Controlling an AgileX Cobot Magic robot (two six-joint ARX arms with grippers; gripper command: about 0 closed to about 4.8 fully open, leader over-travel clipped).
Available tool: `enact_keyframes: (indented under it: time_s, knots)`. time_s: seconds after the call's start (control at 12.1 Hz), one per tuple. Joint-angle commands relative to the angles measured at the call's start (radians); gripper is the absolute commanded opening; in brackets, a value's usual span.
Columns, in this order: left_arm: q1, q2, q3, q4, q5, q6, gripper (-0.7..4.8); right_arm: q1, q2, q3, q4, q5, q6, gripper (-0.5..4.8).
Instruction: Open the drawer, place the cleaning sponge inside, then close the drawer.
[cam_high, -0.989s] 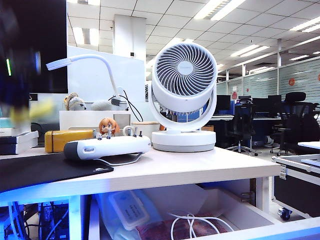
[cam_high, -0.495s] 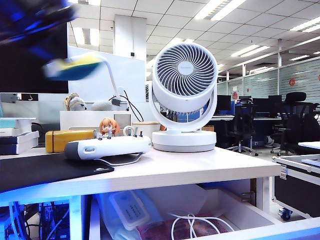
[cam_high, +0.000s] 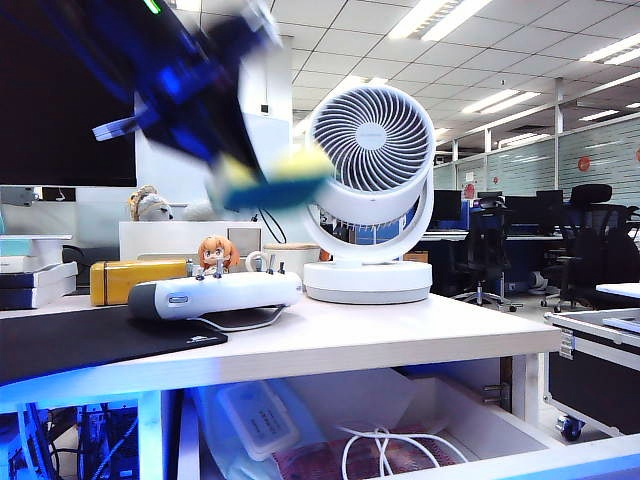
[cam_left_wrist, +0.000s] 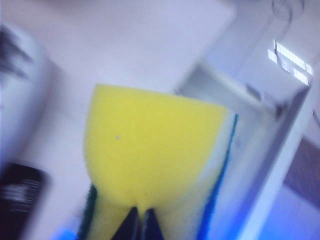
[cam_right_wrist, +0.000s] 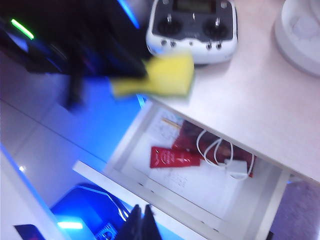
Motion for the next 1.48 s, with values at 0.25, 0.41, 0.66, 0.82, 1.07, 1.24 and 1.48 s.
enact_keyframes:
  time_s: [0.25,0.41,0.66,0.82,1.07,1.24,1.48]
  knots:
    - [-0.086,0.257,0.001,0.067,0.040,-0.008,-0.05,0.001,-0.022,0.005,0.010,0.005,0.033,-0.06]
    - [-0.086,0.329,0.002,0.109,0.052,-0.005,-0.06,0.001,-0.022,0.005,-0.010,0.005,0.034,-0.06]
    - [-0.086,0.392,0.002,0.123,0.049,-0.004,-0.05,0.001,-0.022,0.005,-0.026,0.005,0.034,-0.06]
    - [-0.087,0.416,0.002,0.130,0.051,-0.005,-0.05,0.001,-0.022,0.005,-0.026,0.005,0.034,-0.06]
    - [-0.091,0.449,0.058,0.130,0.025,-0.042,3.89,0.001,-0.022,0.005,-0.027,0.005,0.035,-0.06]
    - [-0.092,0.449,0.114,0.111,0.006,-0.042,4.79,0.001,-0.022,0.005,-0.031,0.005,0.037,-0.06]
    - [-0.098,0.449,0.126,0.105,0.006,-0.042,4.79,0.001,-0.022,0.005,-0.050,0.006,0.037,-0.06]
